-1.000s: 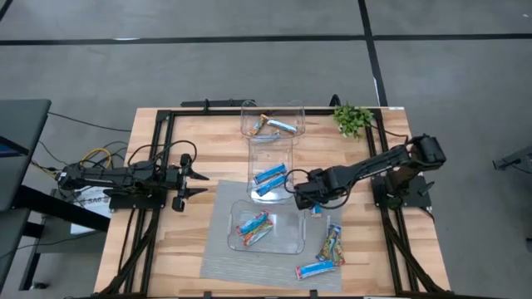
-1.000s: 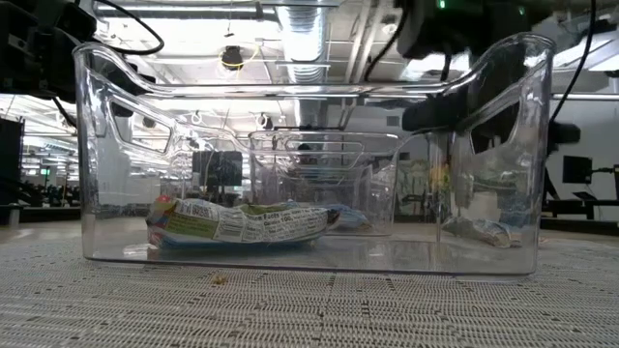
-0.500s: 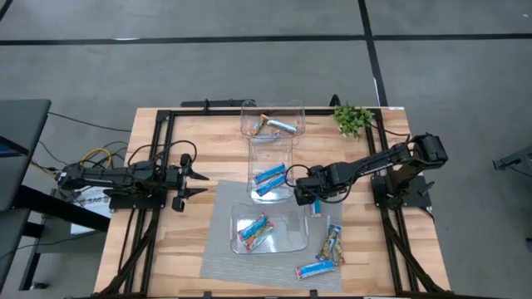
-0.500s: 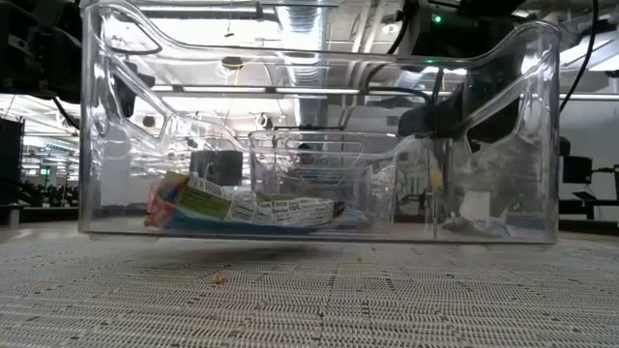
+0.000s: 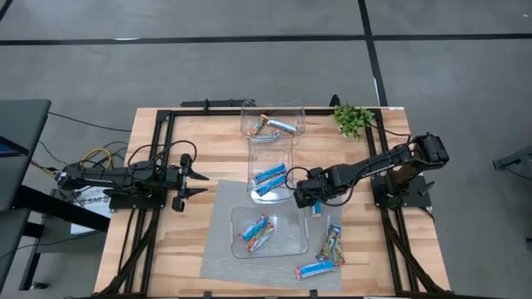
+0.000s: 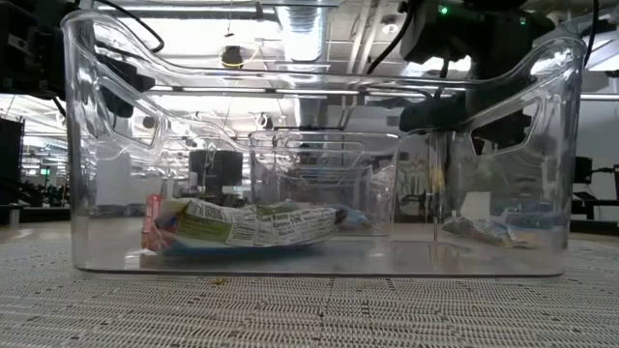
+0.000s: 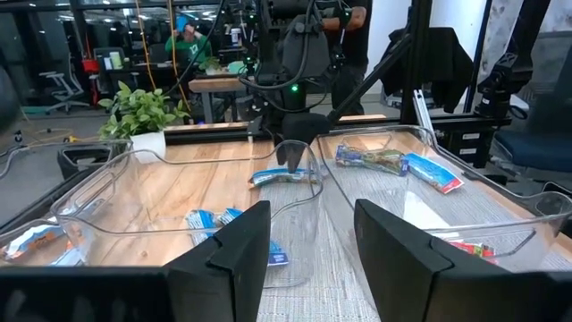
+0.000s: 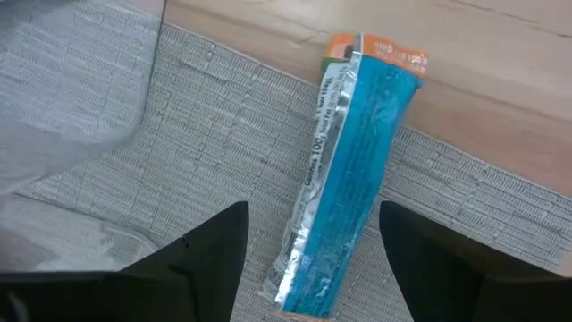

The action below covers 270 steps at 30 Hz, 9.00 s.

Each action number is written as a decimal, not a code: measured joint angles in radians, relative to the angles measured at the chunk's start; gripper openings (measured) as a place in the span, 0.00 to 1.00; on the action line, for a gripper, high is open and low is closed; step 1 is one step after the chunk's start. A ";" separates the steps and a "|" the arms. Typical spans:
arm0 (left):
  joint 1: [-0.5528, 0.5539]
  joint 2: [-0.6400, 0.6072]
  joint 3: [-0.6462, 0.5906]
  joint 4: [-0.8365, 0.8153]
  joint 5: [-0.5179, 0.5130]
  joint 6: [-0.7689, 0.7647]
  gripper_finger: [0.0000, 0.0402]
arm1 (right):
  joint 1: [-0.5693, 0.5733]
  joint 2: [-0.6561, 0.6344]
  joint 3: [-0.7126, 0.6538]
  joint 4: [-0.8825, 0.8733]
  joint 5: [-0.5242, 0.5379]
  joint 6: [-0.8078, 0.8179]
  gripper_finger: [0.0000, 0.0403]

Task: Pick and place Granola Bars by type
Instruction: Put the yellow granola bar into the top transparent bin, then put the blue granola bar into the middle transparent bin

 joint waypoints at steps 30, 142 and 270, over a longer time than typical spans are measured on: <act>0.000 0.000 0.000 0.000 0.000 -0.007 0.39 | -0.067 -0.058 0.011 -0.039 0.017 -0.028 0.61; 0.000 0.000 0.000 0.001 -0.003 -0.003 0.39 | -0.309 -0.340 0.148 0.485 0.549 -0.971 0.16; 0.000 0.000 0.000 0.000 -0.003 -0.007 0.39 | 0.052 -0.110 0.760 -0.835 0.057 0.044 0.47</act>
